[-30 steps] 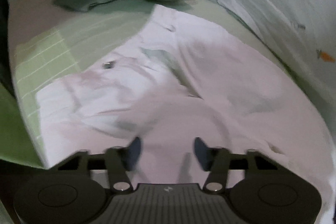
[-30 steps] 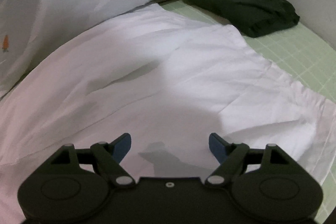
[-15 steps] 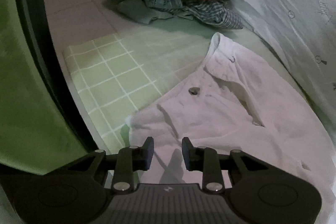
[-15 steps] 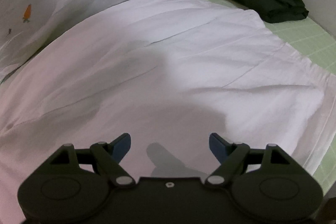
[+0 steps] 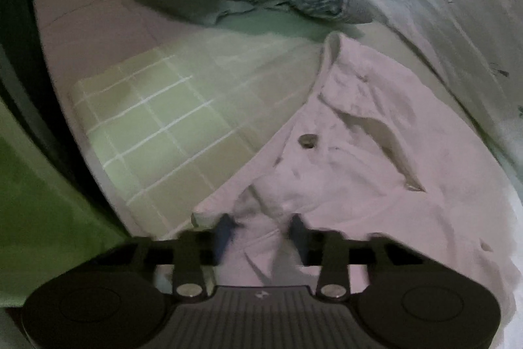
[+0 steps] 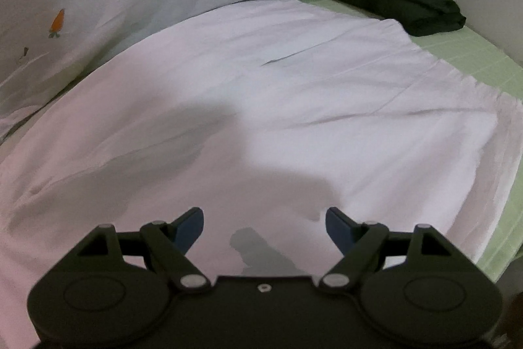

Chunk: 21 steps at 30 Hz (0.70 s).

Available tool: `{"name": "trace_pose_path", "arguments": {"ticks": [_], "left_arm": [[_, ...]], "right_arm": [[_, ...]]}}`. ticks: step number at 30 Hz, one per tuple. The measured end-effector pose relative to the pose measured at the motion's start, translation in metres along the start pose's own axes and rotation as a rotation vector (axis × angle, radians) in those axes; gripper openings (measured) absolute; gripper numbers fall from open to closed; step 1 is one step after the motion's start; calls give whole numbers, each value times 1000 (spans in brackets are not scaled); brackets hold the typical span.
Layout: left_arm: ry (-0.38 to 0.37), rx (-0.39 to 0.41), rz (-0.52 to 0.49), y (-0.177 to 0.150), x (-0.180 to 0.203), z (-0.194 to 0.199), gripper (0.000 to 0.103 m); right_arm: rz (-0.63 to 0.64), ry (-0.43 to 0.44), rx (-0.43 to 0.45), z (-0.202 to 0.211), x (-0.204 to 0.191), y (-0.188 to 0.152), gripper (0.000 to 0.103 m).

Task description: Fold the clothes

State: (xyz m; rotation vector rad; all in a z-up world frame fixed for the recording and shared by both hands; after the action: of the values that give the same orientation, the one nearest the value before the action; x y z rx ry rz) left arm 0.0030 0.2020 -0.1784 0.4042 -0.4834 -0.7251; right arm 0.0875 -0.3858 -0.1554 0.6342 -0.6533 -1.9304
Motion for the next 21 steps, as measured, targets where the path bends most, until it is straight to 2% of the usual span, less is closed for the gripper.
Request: {"name": "trace_pose_path", "arguments": {"ticks": [3, 9, 13, 17, 21], "left_arm": [[10, 35, 45, 9, -4, 8, 24], [34, 142, 91, 45, -5, 17, 23], [64, 111, 152, 53, -10, 2, 24], [96, 117, 110, 44, 0, 2, 28], [105, 113, 157, 42, -5, 5, 30]], "right_arm": [[23, 10, -2, 0, -11, -3, 82], [83, 26, 17, 9, -19, -5, 82], [12, -10, 32, 17, 9, -4, 82], [-73, -52, 48, 25, 41, -3, 83], [-210, -94, 63, 30, 86, -2, 83]]}}
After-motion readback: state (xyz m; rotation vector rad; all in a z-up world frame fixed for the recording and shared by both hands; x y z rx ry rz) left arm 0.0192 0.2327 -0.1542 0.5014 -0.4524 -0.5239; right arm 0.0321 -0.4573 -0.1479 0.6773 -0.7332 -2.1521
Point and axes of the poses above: each gripper's, at about its wrist camera, not at the fingertips, and z roughly against the way its jaws point, x to its right, y to its top, the point moved 1 cm from there along -z, roughly the way its jaws point, and after that the axes turned 5 degrees about x, right-handed, at the moved point
